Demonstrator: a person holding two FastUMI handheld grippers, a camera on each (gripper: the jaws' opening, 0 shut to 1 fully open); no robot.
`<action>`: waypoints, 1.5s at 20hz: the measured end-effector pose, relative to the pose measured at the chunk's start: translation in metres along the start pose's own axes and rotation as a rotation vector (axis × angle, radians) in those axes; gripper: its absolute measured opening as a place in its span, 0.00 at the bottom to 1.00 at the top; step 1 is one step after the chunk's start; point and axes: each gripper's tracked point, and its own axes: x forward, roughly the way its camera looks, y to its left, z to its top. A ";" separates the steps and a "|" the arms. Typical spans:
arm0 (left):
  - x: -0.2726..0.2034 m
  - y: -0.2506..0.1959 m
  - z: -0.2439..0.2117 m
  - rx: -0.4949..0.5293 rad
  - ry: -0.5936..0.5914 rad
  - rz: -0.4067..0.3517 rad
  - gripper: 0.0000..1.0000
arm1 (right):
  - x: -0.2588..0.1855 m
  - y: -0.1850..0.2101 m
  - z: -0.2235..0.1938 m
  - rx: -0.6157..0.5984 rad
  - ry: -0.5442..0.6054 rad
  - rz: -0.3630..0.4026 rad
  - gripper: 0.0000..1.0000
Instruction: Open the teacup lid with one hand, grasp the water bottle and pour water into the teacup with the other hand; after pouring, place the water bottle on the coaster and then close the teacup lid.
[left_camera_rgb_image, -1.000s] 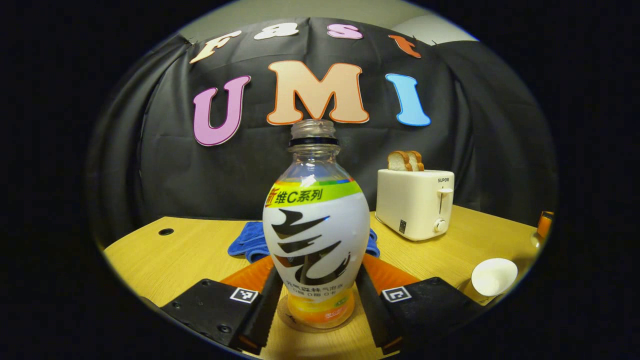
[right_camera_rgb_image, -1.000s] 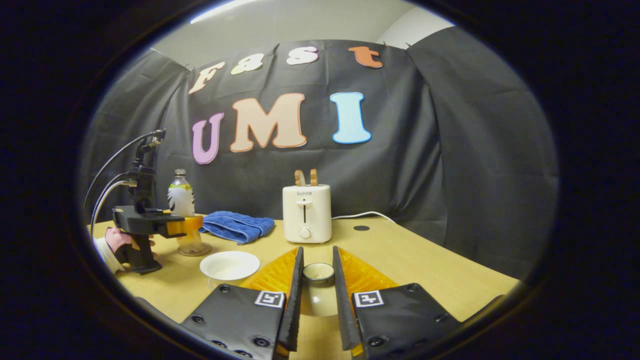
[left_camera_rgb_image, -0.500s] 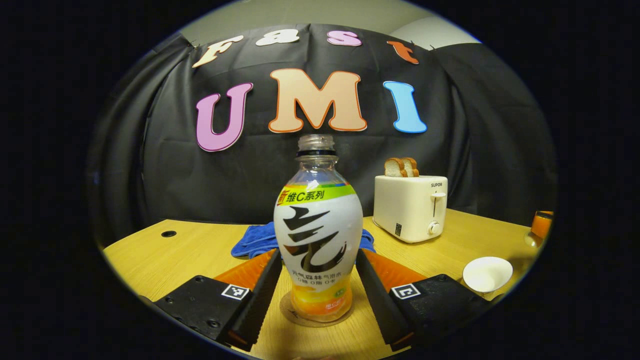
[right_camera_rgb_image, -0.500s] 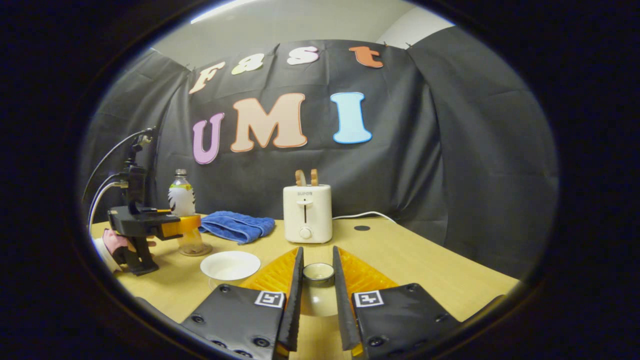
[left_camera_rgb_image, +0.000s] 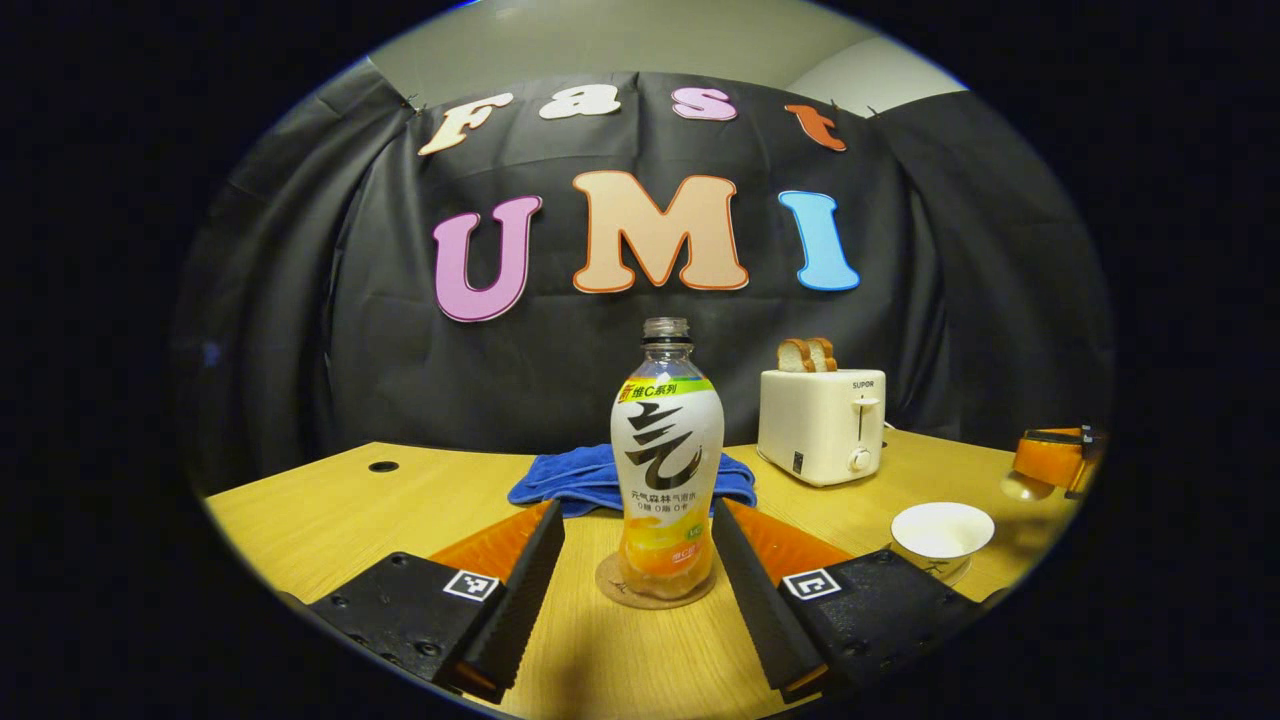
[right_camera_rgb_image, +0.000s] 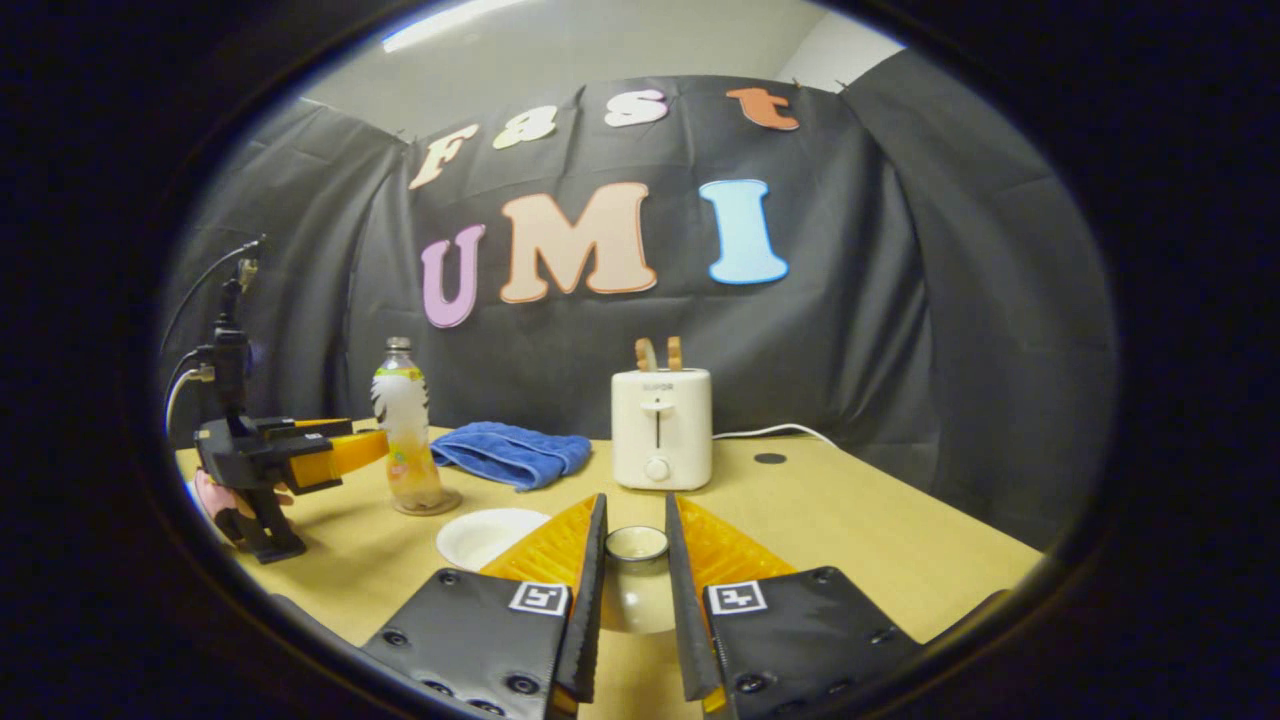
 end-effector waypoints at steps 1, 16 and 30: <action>-0.007 0.002 -0.001 -0.002 0.006 0.011 0.87 | 0.005 0.008 0.000 0.001 0.001 0.028 0.38; -0.037 -0.004 0.003 -0.002 0.006 -0.022 0.87 | 0.041 0.082 -0.013 -0.009 0.088 0.250 0.36; -0.039 -0.010 0.004 -0.002 0.007 -0.056 0.87 | 0.047 0.083 -0.024 -0.023 0.159 0.235 0.42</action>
